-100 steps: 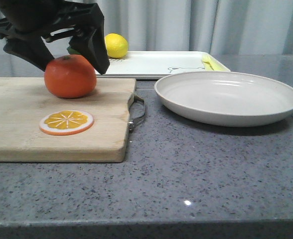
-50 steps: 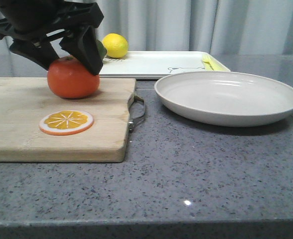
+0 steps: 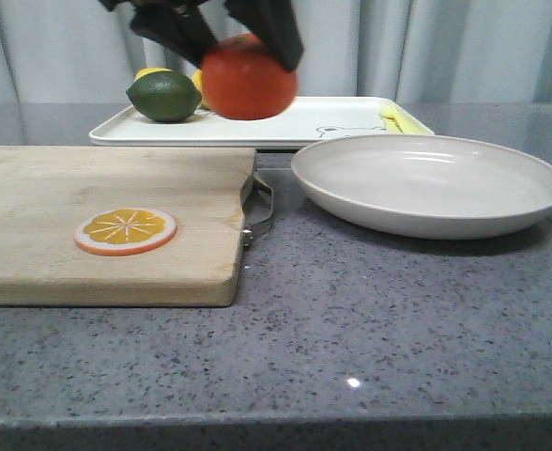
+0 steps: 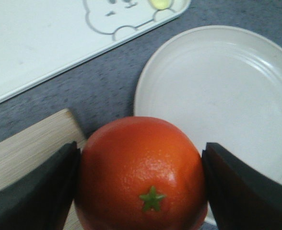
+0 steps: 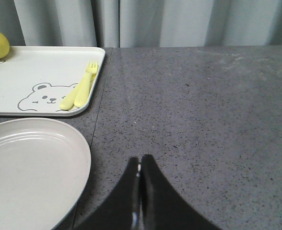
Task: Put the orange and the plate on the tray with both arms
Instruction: 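Lift the orange with the left gripper and carry it over the plate, then open the left gripper to release the orange and withdraw upward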
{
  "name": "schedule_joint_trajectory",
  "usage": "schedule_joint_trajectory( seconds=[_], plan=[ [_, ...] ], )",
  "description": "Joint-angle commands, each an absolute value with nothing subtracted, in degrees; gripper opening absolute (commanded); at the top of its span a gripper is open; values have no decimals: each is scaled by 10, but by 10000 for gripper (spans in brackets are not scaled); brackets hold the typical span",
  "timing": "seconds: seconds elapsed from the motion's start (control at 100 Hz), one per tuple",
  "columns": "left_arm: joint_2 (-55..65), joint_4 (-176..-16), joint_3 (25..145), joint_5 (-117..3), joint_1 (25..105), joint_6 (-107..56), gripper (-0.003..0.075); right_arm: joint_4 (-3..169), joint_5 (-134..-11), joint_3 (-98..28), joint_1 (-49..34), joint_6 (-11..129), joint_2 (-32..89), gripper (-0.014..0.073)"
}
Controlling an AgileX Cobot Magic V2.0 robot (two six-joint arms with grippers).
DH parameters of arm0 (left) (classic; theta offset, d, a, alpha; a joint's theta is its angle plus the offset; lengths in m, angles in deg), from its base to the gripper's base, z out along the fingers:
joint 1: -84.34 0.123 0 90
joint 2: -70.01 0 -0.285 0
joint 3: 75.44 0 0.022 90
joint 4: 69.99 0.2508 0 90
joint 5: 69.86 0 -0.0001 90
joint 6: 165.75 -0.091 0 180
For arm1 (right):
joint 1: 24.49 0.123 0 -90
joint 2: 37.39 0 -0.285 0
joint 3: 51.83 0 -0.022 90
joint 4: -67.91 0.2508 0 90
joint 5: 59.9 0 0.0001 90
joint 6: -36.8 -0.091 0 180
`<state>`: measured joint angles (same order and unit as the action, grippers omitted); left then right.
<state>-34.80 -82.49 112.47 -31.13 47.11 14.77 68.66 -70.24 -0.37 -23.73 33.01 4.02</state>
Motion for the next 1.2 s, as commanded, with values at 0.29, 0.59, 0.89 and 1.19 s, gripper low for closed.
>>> schedule_joint_trajectory(
  seconds=[0.29, 0.59, 0.89, 1.19],
  plan=[
    [-445, -836, 1251, -326, 397, 148, 307, 686, -655, -26, -242, 332, 44, -59],
    [-466, -839, 1255, -323, 393, 148, 350, 686, -655, -26, -242, 332, 44, -59],
    [-466, -839, 1255, -323, 393, 148, 611, 686, -655, -26, -242, 332, 44, -59],
    [-459, -837, 1284, -291, 394, 148, 610, 686, -656, -26, -242, 332, 44, -59]
  ],
)
